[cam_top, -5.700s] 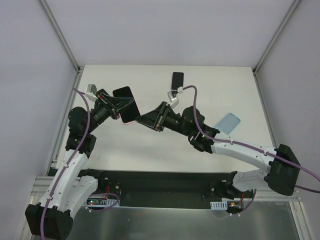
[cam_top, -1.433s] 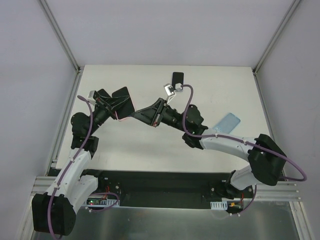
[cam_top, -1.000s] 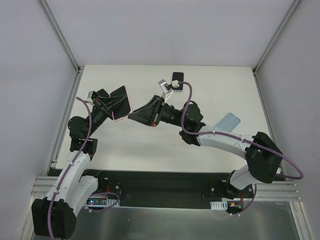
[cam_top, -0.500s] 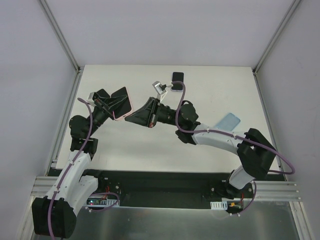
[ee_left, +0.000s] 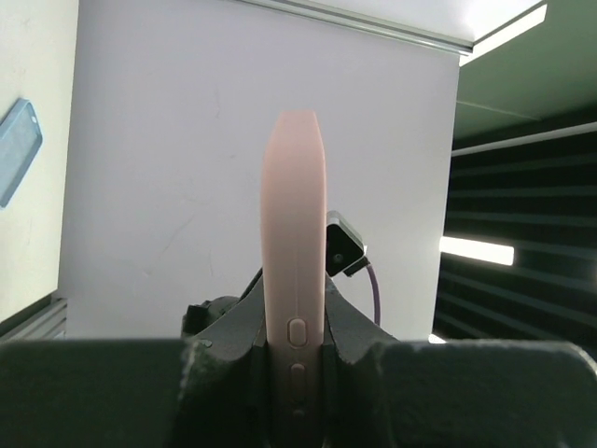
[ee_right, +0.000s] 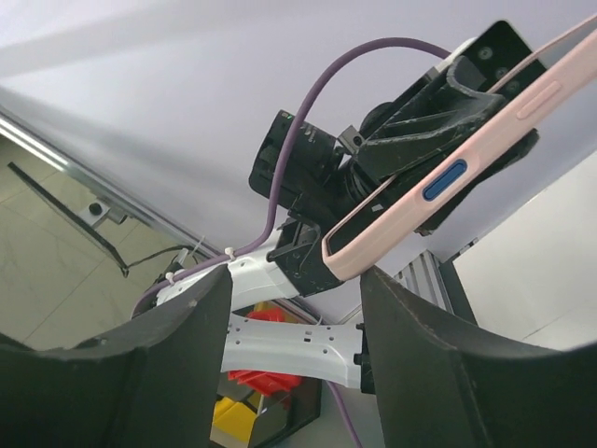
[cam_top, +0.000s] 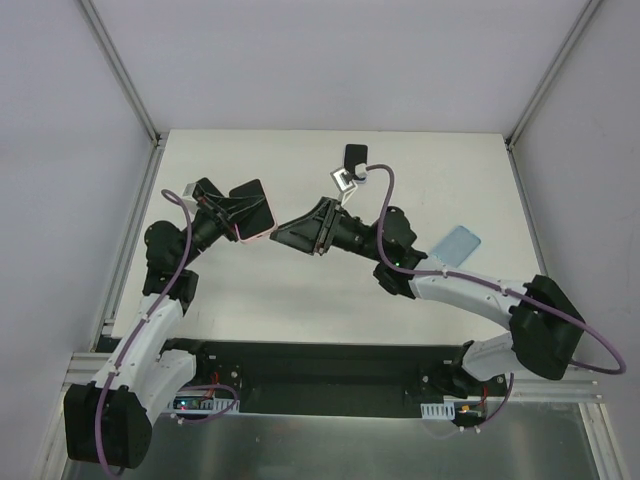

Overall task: Take the phone out of the phone case
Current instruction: Remove the phone case from the phone.

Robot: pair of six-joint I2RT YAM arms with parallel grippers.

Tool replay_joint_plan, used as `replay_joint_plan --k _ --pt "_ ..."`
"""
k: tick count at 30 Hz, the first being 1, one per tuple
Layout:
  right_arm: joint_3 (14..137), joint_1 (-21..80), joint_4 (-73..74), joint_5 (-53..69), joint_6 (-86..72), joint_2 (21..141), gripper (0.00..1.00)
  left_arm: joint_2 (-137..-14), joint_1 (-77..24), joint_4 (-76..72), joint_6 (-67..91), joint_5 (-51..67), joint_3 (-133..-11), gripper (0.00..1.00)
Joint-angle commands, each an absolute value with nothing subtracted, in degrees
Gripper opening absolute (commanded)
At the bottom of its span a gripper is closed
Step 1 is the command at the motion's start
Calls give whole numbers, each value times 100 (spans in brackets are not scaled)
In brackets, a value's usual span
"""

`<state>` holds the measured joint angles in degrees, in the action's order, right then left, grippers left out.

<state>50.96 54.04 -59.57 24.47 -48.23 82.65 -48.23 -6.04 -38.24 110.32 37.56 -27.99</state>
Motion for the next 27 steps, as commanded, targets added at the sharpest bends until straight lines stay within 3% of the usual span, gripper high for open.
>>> replay_joint_plan --k 1,5,13,27 --pt "5510 5405 -4986 1926 -4561 7673 57 -4851 -615 -4008 10556 4025 -3207 0" --pt "5756 5475 -3555 1547 -4535 7480 53 -4957 -598 -3841 10064 4192 -3497 0" --pt "6091 5520 -2848 1354 -4597 7497 45 -5063 -598 -3622 9599 4342 -3744 0" --pt "6003 5528 -2848 1248 -4764 7559 3 -5036 -589 -3472 9404 4394 -3929 0"
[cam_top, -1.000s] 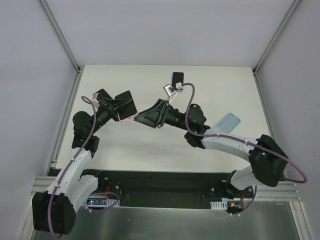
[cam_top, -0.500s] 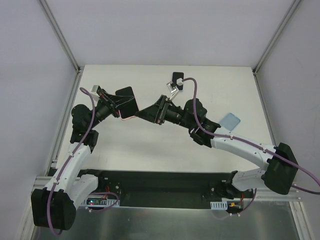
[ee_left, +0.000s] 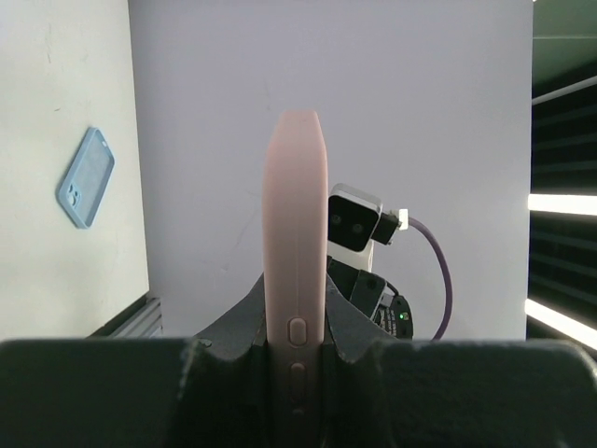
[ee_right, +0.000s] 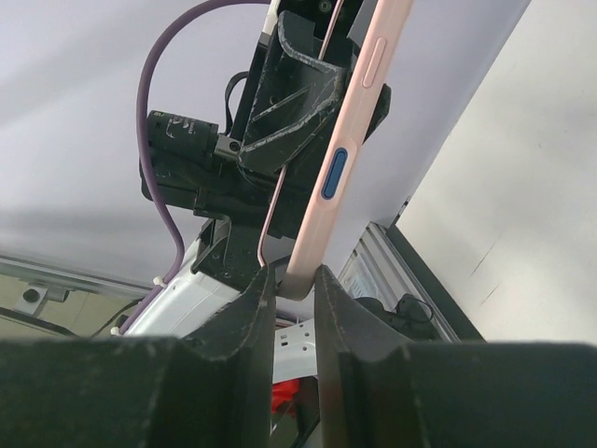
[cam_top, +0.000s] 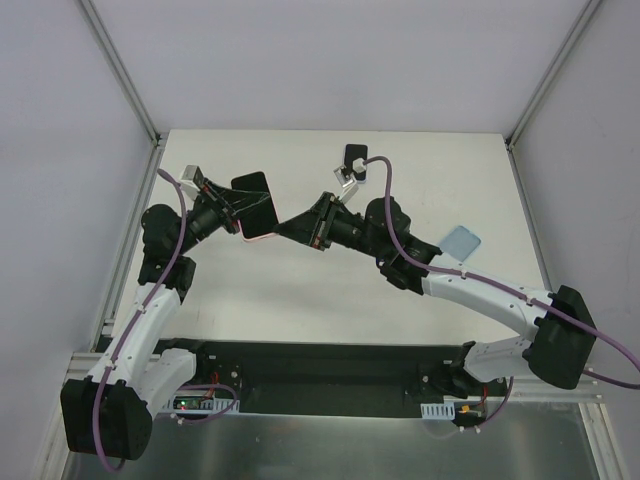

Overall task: Take the phone out of the phone case
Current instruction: Remove the phone case from the phone.

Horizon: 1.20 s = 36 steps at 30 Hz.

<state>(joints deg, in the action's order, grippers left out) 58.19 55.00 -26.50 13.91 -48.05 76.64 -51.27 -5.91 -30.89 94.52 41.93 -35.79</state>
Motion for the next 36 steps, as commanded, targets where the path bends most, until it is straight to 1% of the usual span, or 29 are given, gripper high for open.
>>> replay_joint_plan --k 1,3,4,5,6,7,8,9,11,13,14,16,17,19,20,22,26,31,36 --pt "6003 5528 -2848 1248 -4755 7576 2 -5045 -589 -3489 9430 4412 -3955 0" --pt "5994 5528 -2865 1239 -4799 7602 4 -5062 -580 -3568 9457 4456 -3981 0" --pt "6003 5528 -2874 1257 -4808 7620 7 -5062 -580 -3577 9483 4473 -3990 0" --pt "6012 5520 -2874 1266 -4816 7638 23 -5062 -580 -3577 9475 4482 -4008 0" --pt "6012 5520 -2883 1266 -4843 7655 30 -5062 -580 -3577 9475 4482 -4017 0" --pt "6029 5528 -2883 1274 -4851 7655 36 -5045 -589 -3577 9466 4491 -4017 0" --pt "6029 5528 -2883 1266 -4869 7664 39 -5054 -580 -3577 9475 4483 -4017 0" --pt "6021 5528 -2892 1240 -4887 7655 39 -5045 -580 -3577 9466 4509 -4017 0" --pt "6003 5520 -2900 1222 -4904 7647 38 -5045 -580 -3586 9466 4500 -4008 0" --pt "5985 5520 -2900 1178 -4930 7620 34 -5036 -580 -3595 9466 4517 -4017 0" --pt "5942 5511 -2900 1160 -4965 7603 28 -5036 -580 -3595 9475 4518 -4017 0" --pt "5907 5502 -2953 1134 -5044 7585 22 -5027 -571 -3603 9466 4518 -4025 0" --pt "5889 5493 -2988 1134 -5080 7576 14 -5019 -571 -3612 9466 4526 -4034 0" --pt "5827 5493 -3093 1186 -5159 7594 5 -5018 -563 -3612 9475 4535 -4034 0" --pt "5818 5484 -3242 1221 -5229 7620 1 -5010 -554 -3612 9475 4535 -4043 0" --pt "5775 5484 -3505 1370 -5317 7664 1 -5010 -545 -3612 9492 4535 -4025 0" --pt "5748 5537 -4637 1616 -5370 7813 1 -5080 -536 -3700 9650 4509 -3894 0" --pt "6029 5704 -5965 2231 -5107 8085 1 -5352 -527 -4453 10299 4456 -3438 0" --pt "6126 5818 -6626 2452 -5053 8349 1 -5475 -527 -4833 10652 4412 -3305 0"
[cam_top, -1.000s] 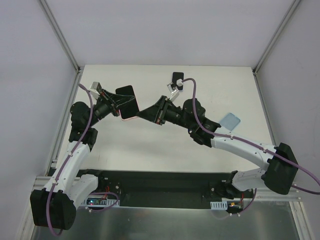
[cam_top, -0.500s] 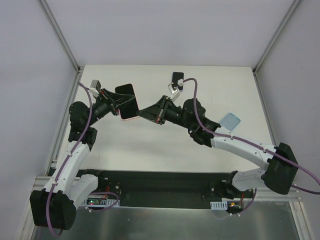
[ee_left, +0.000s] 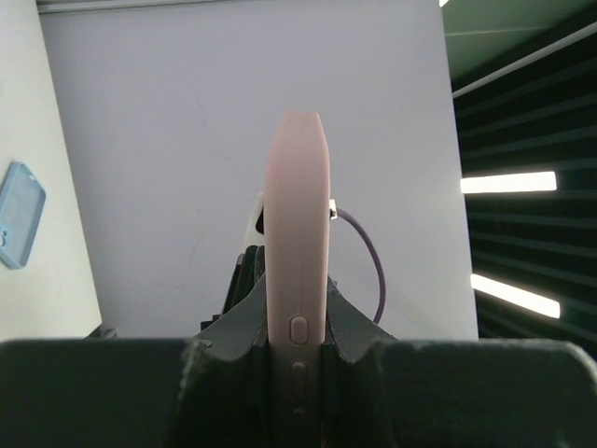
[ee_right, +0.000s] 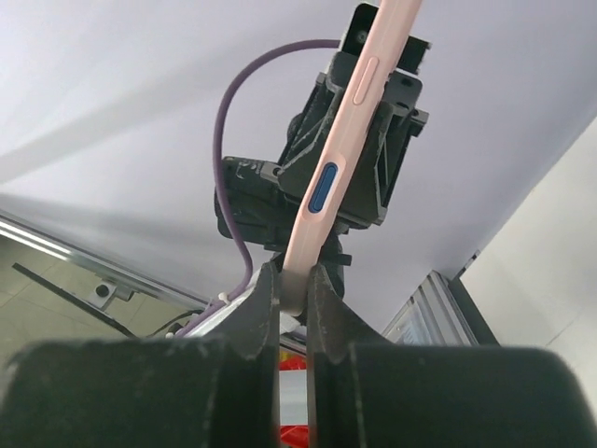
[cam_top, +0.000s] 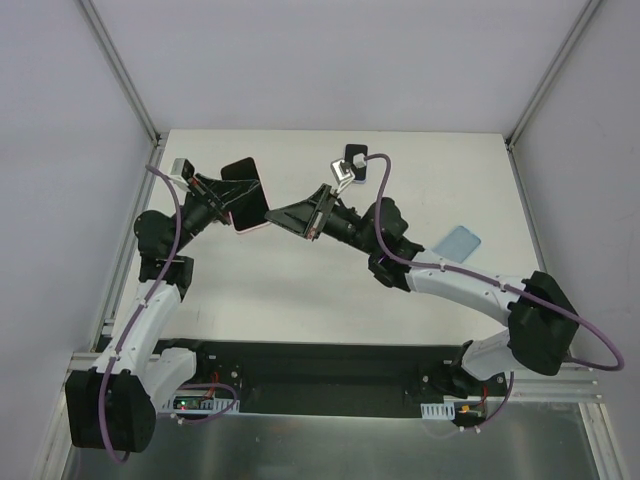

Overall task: Take the phone out of the phone case
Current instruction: Remove the phone case from the phone.

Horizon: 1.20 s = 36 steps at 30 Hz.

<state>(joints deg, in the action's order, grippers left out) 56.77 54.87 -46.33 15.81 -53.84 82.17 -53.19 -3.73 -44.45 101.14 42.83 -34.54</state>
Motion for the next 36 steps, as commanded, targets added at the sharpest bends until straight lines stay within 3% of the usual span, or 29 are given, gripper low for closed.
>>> replay_joint_plan --k 1,22,36 --pt "6100 5836 -6940 2478 -5123 8402 1 -5519 -527 -4904 10783 4412 -3296 0" --pt "6152 5862 -8761 2593 -5826 9755 1 -5511 -527 -5985 12067 4201 -3489 0" --pt "6776 5941 -8780 3286 -5678 10239 1 -5203 -527 -5924 12348 4069 -3436 0"
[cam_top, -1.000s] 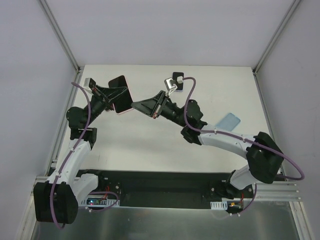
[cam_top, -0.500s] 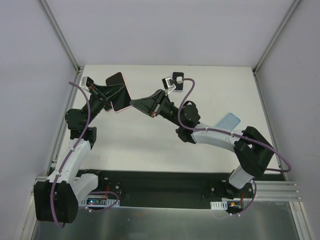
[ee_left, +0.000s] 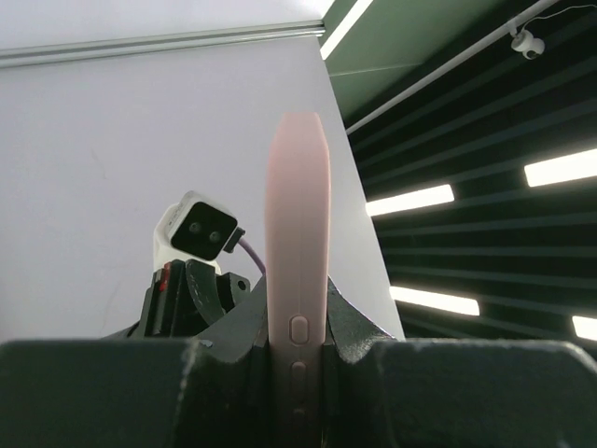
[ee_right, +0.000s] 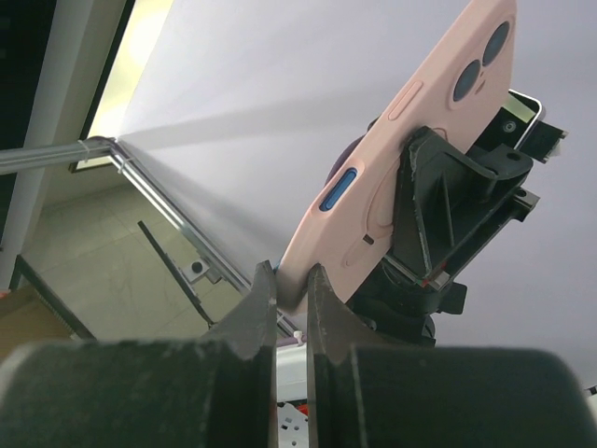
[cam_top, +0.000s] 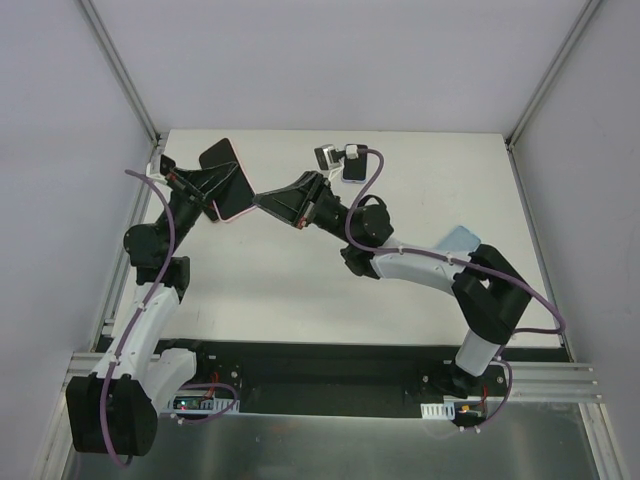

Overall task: Take the phone out of the phone case
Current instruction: Remove the phone case from the phone.

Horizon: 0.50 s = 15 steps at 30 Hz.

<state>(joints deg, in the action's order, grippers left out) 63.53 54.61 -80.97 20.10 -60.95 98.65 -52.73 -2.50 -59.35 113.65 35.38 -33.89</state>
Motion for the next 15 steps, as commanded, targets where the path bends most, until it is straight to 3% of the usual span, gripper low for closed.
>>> replay_joint_plan --k 1,15 --pt "6829 5941 -8789 3331 -5669 10283 1 -5194 -527 -5924 12357 4069 -3437 0" --pt "7136 5977 -8780 3735 -5590 10433 1 -5142 -536 -6012 12515 4061 -3445 0"
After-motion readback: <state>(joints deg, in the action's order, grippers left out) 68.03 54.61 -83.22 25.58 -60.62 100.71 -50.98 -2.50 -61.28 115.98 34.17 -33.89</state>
